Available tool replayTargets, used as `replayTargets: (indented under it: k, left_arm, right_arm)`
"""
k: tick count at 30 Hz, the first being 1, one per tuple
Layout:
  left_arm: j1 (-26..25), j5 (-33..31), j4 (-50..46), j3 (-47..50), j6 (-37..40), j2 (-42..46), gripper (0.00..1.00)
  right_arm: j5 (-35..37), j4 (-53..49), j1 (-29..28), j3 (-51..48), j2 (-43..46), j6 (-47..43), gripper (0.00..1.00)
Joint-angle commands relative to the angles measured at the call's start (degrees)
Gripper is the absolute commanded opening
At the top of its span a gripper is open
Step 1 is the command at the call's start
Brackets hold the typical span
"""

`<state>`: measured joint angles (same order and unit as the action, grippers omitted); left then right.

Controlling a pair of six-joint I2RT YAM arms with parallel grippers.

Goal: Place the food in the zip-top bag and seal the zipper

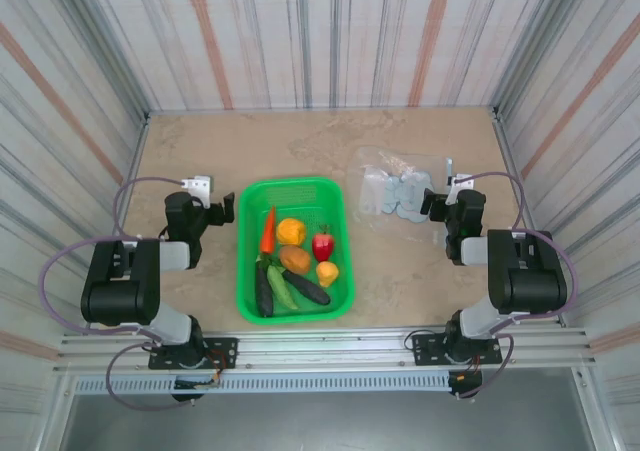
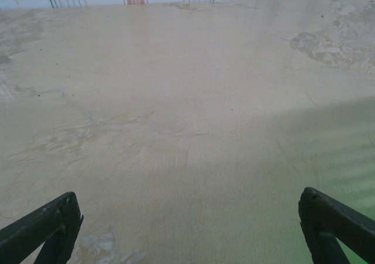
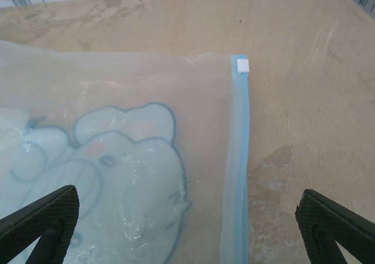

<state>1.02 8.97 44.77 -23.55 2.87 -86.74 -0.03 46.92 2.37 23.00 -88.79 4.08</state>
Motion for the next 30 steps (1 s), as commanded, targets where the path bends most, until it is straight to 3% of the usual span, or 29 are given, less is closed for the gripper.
replayTargets:
  k: [1, 12, 16, 30]
  left_arm:
    - [-0.4, -1.3, 0.2, -0.1, 1.4, 0.3, 0.99]
    - [-1.0, -2.5, -0.2, -0.3, 1.7, 0.3, 0.99]
    - [-5.2, -10.1, 3.7, 2.0, 4.0, 0.7, 0.99]
    - [-2.8, -6.2, 0.2, -0.1, 2.4, 0.3, 0.99]
  right_arm:
    - [0.1, -0.3, 0.2, 0.4, -0.1, 0.6, 0.99]
    - [0.1, -0.5, 0.1, 0.5, -0.1, 0.6, 0.99]
    - [0.0, -0.5, 0.1, 0.5, 0.0, 0.7, 0.99]
    - [0.0, -0.5, 0.2, 0.4, 0.0, 0.8, 0.99]
